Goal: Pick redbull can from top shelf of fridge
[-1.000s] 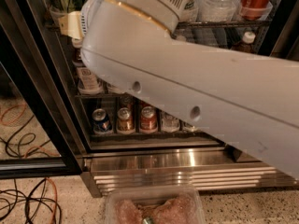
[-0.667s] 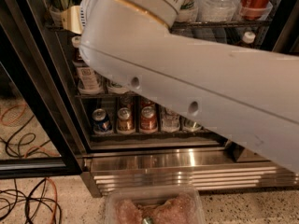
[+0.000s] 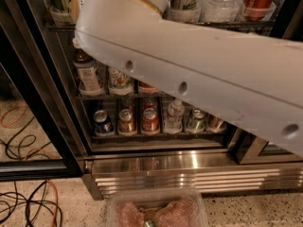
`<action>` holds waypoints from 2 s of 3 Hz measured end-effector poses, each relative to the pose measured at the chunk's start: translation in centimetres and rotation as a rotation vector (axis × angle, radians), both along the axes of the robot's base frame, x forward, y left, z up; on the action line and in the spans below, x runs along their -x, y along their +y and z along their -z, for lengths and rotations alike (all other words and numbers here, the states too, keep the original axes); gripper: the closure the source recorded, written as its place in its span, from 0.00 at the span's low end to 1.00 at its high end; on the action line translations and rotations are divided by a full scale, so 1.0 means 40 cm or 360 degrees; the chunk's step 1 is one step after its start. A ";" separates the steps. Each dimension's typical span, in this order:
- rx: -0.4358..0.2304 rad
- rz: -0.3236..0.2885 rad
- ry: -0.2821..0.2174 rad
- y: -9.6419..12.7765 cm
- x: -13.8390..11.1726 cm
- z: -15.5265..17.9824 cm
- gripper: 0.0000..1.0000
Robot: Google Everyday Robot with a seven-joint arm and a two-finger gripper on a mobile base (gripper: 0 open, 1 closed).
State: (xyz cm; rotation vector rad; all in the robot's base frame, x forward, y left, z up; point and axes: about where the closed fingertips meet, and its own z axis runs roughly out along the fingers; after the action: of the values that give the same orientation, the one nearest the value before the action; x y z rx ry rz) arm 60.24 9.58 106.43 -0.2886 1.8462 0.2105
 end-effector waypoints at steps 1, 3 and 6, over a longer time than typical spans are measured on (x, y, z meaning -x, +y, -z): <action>0.0025 0.0023 -0.0006 -0.002 -0.035 -0.005 0.21; 0.0055 0.0072 -0.0042 0.023 -0.088 -0.061 0.26; 0.0086 0.0157 -0.0033 -0.028 -0.181 -0.016 0.33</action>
Offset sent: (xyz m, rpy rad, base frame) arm 0.0350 0.0042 0.0107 -0.0206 -0.0051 -0.0409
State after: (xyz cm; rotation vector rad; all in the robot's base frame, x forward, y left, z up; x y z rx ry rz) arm 67.48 8.46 107.05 -0.2357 1.8427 0.0891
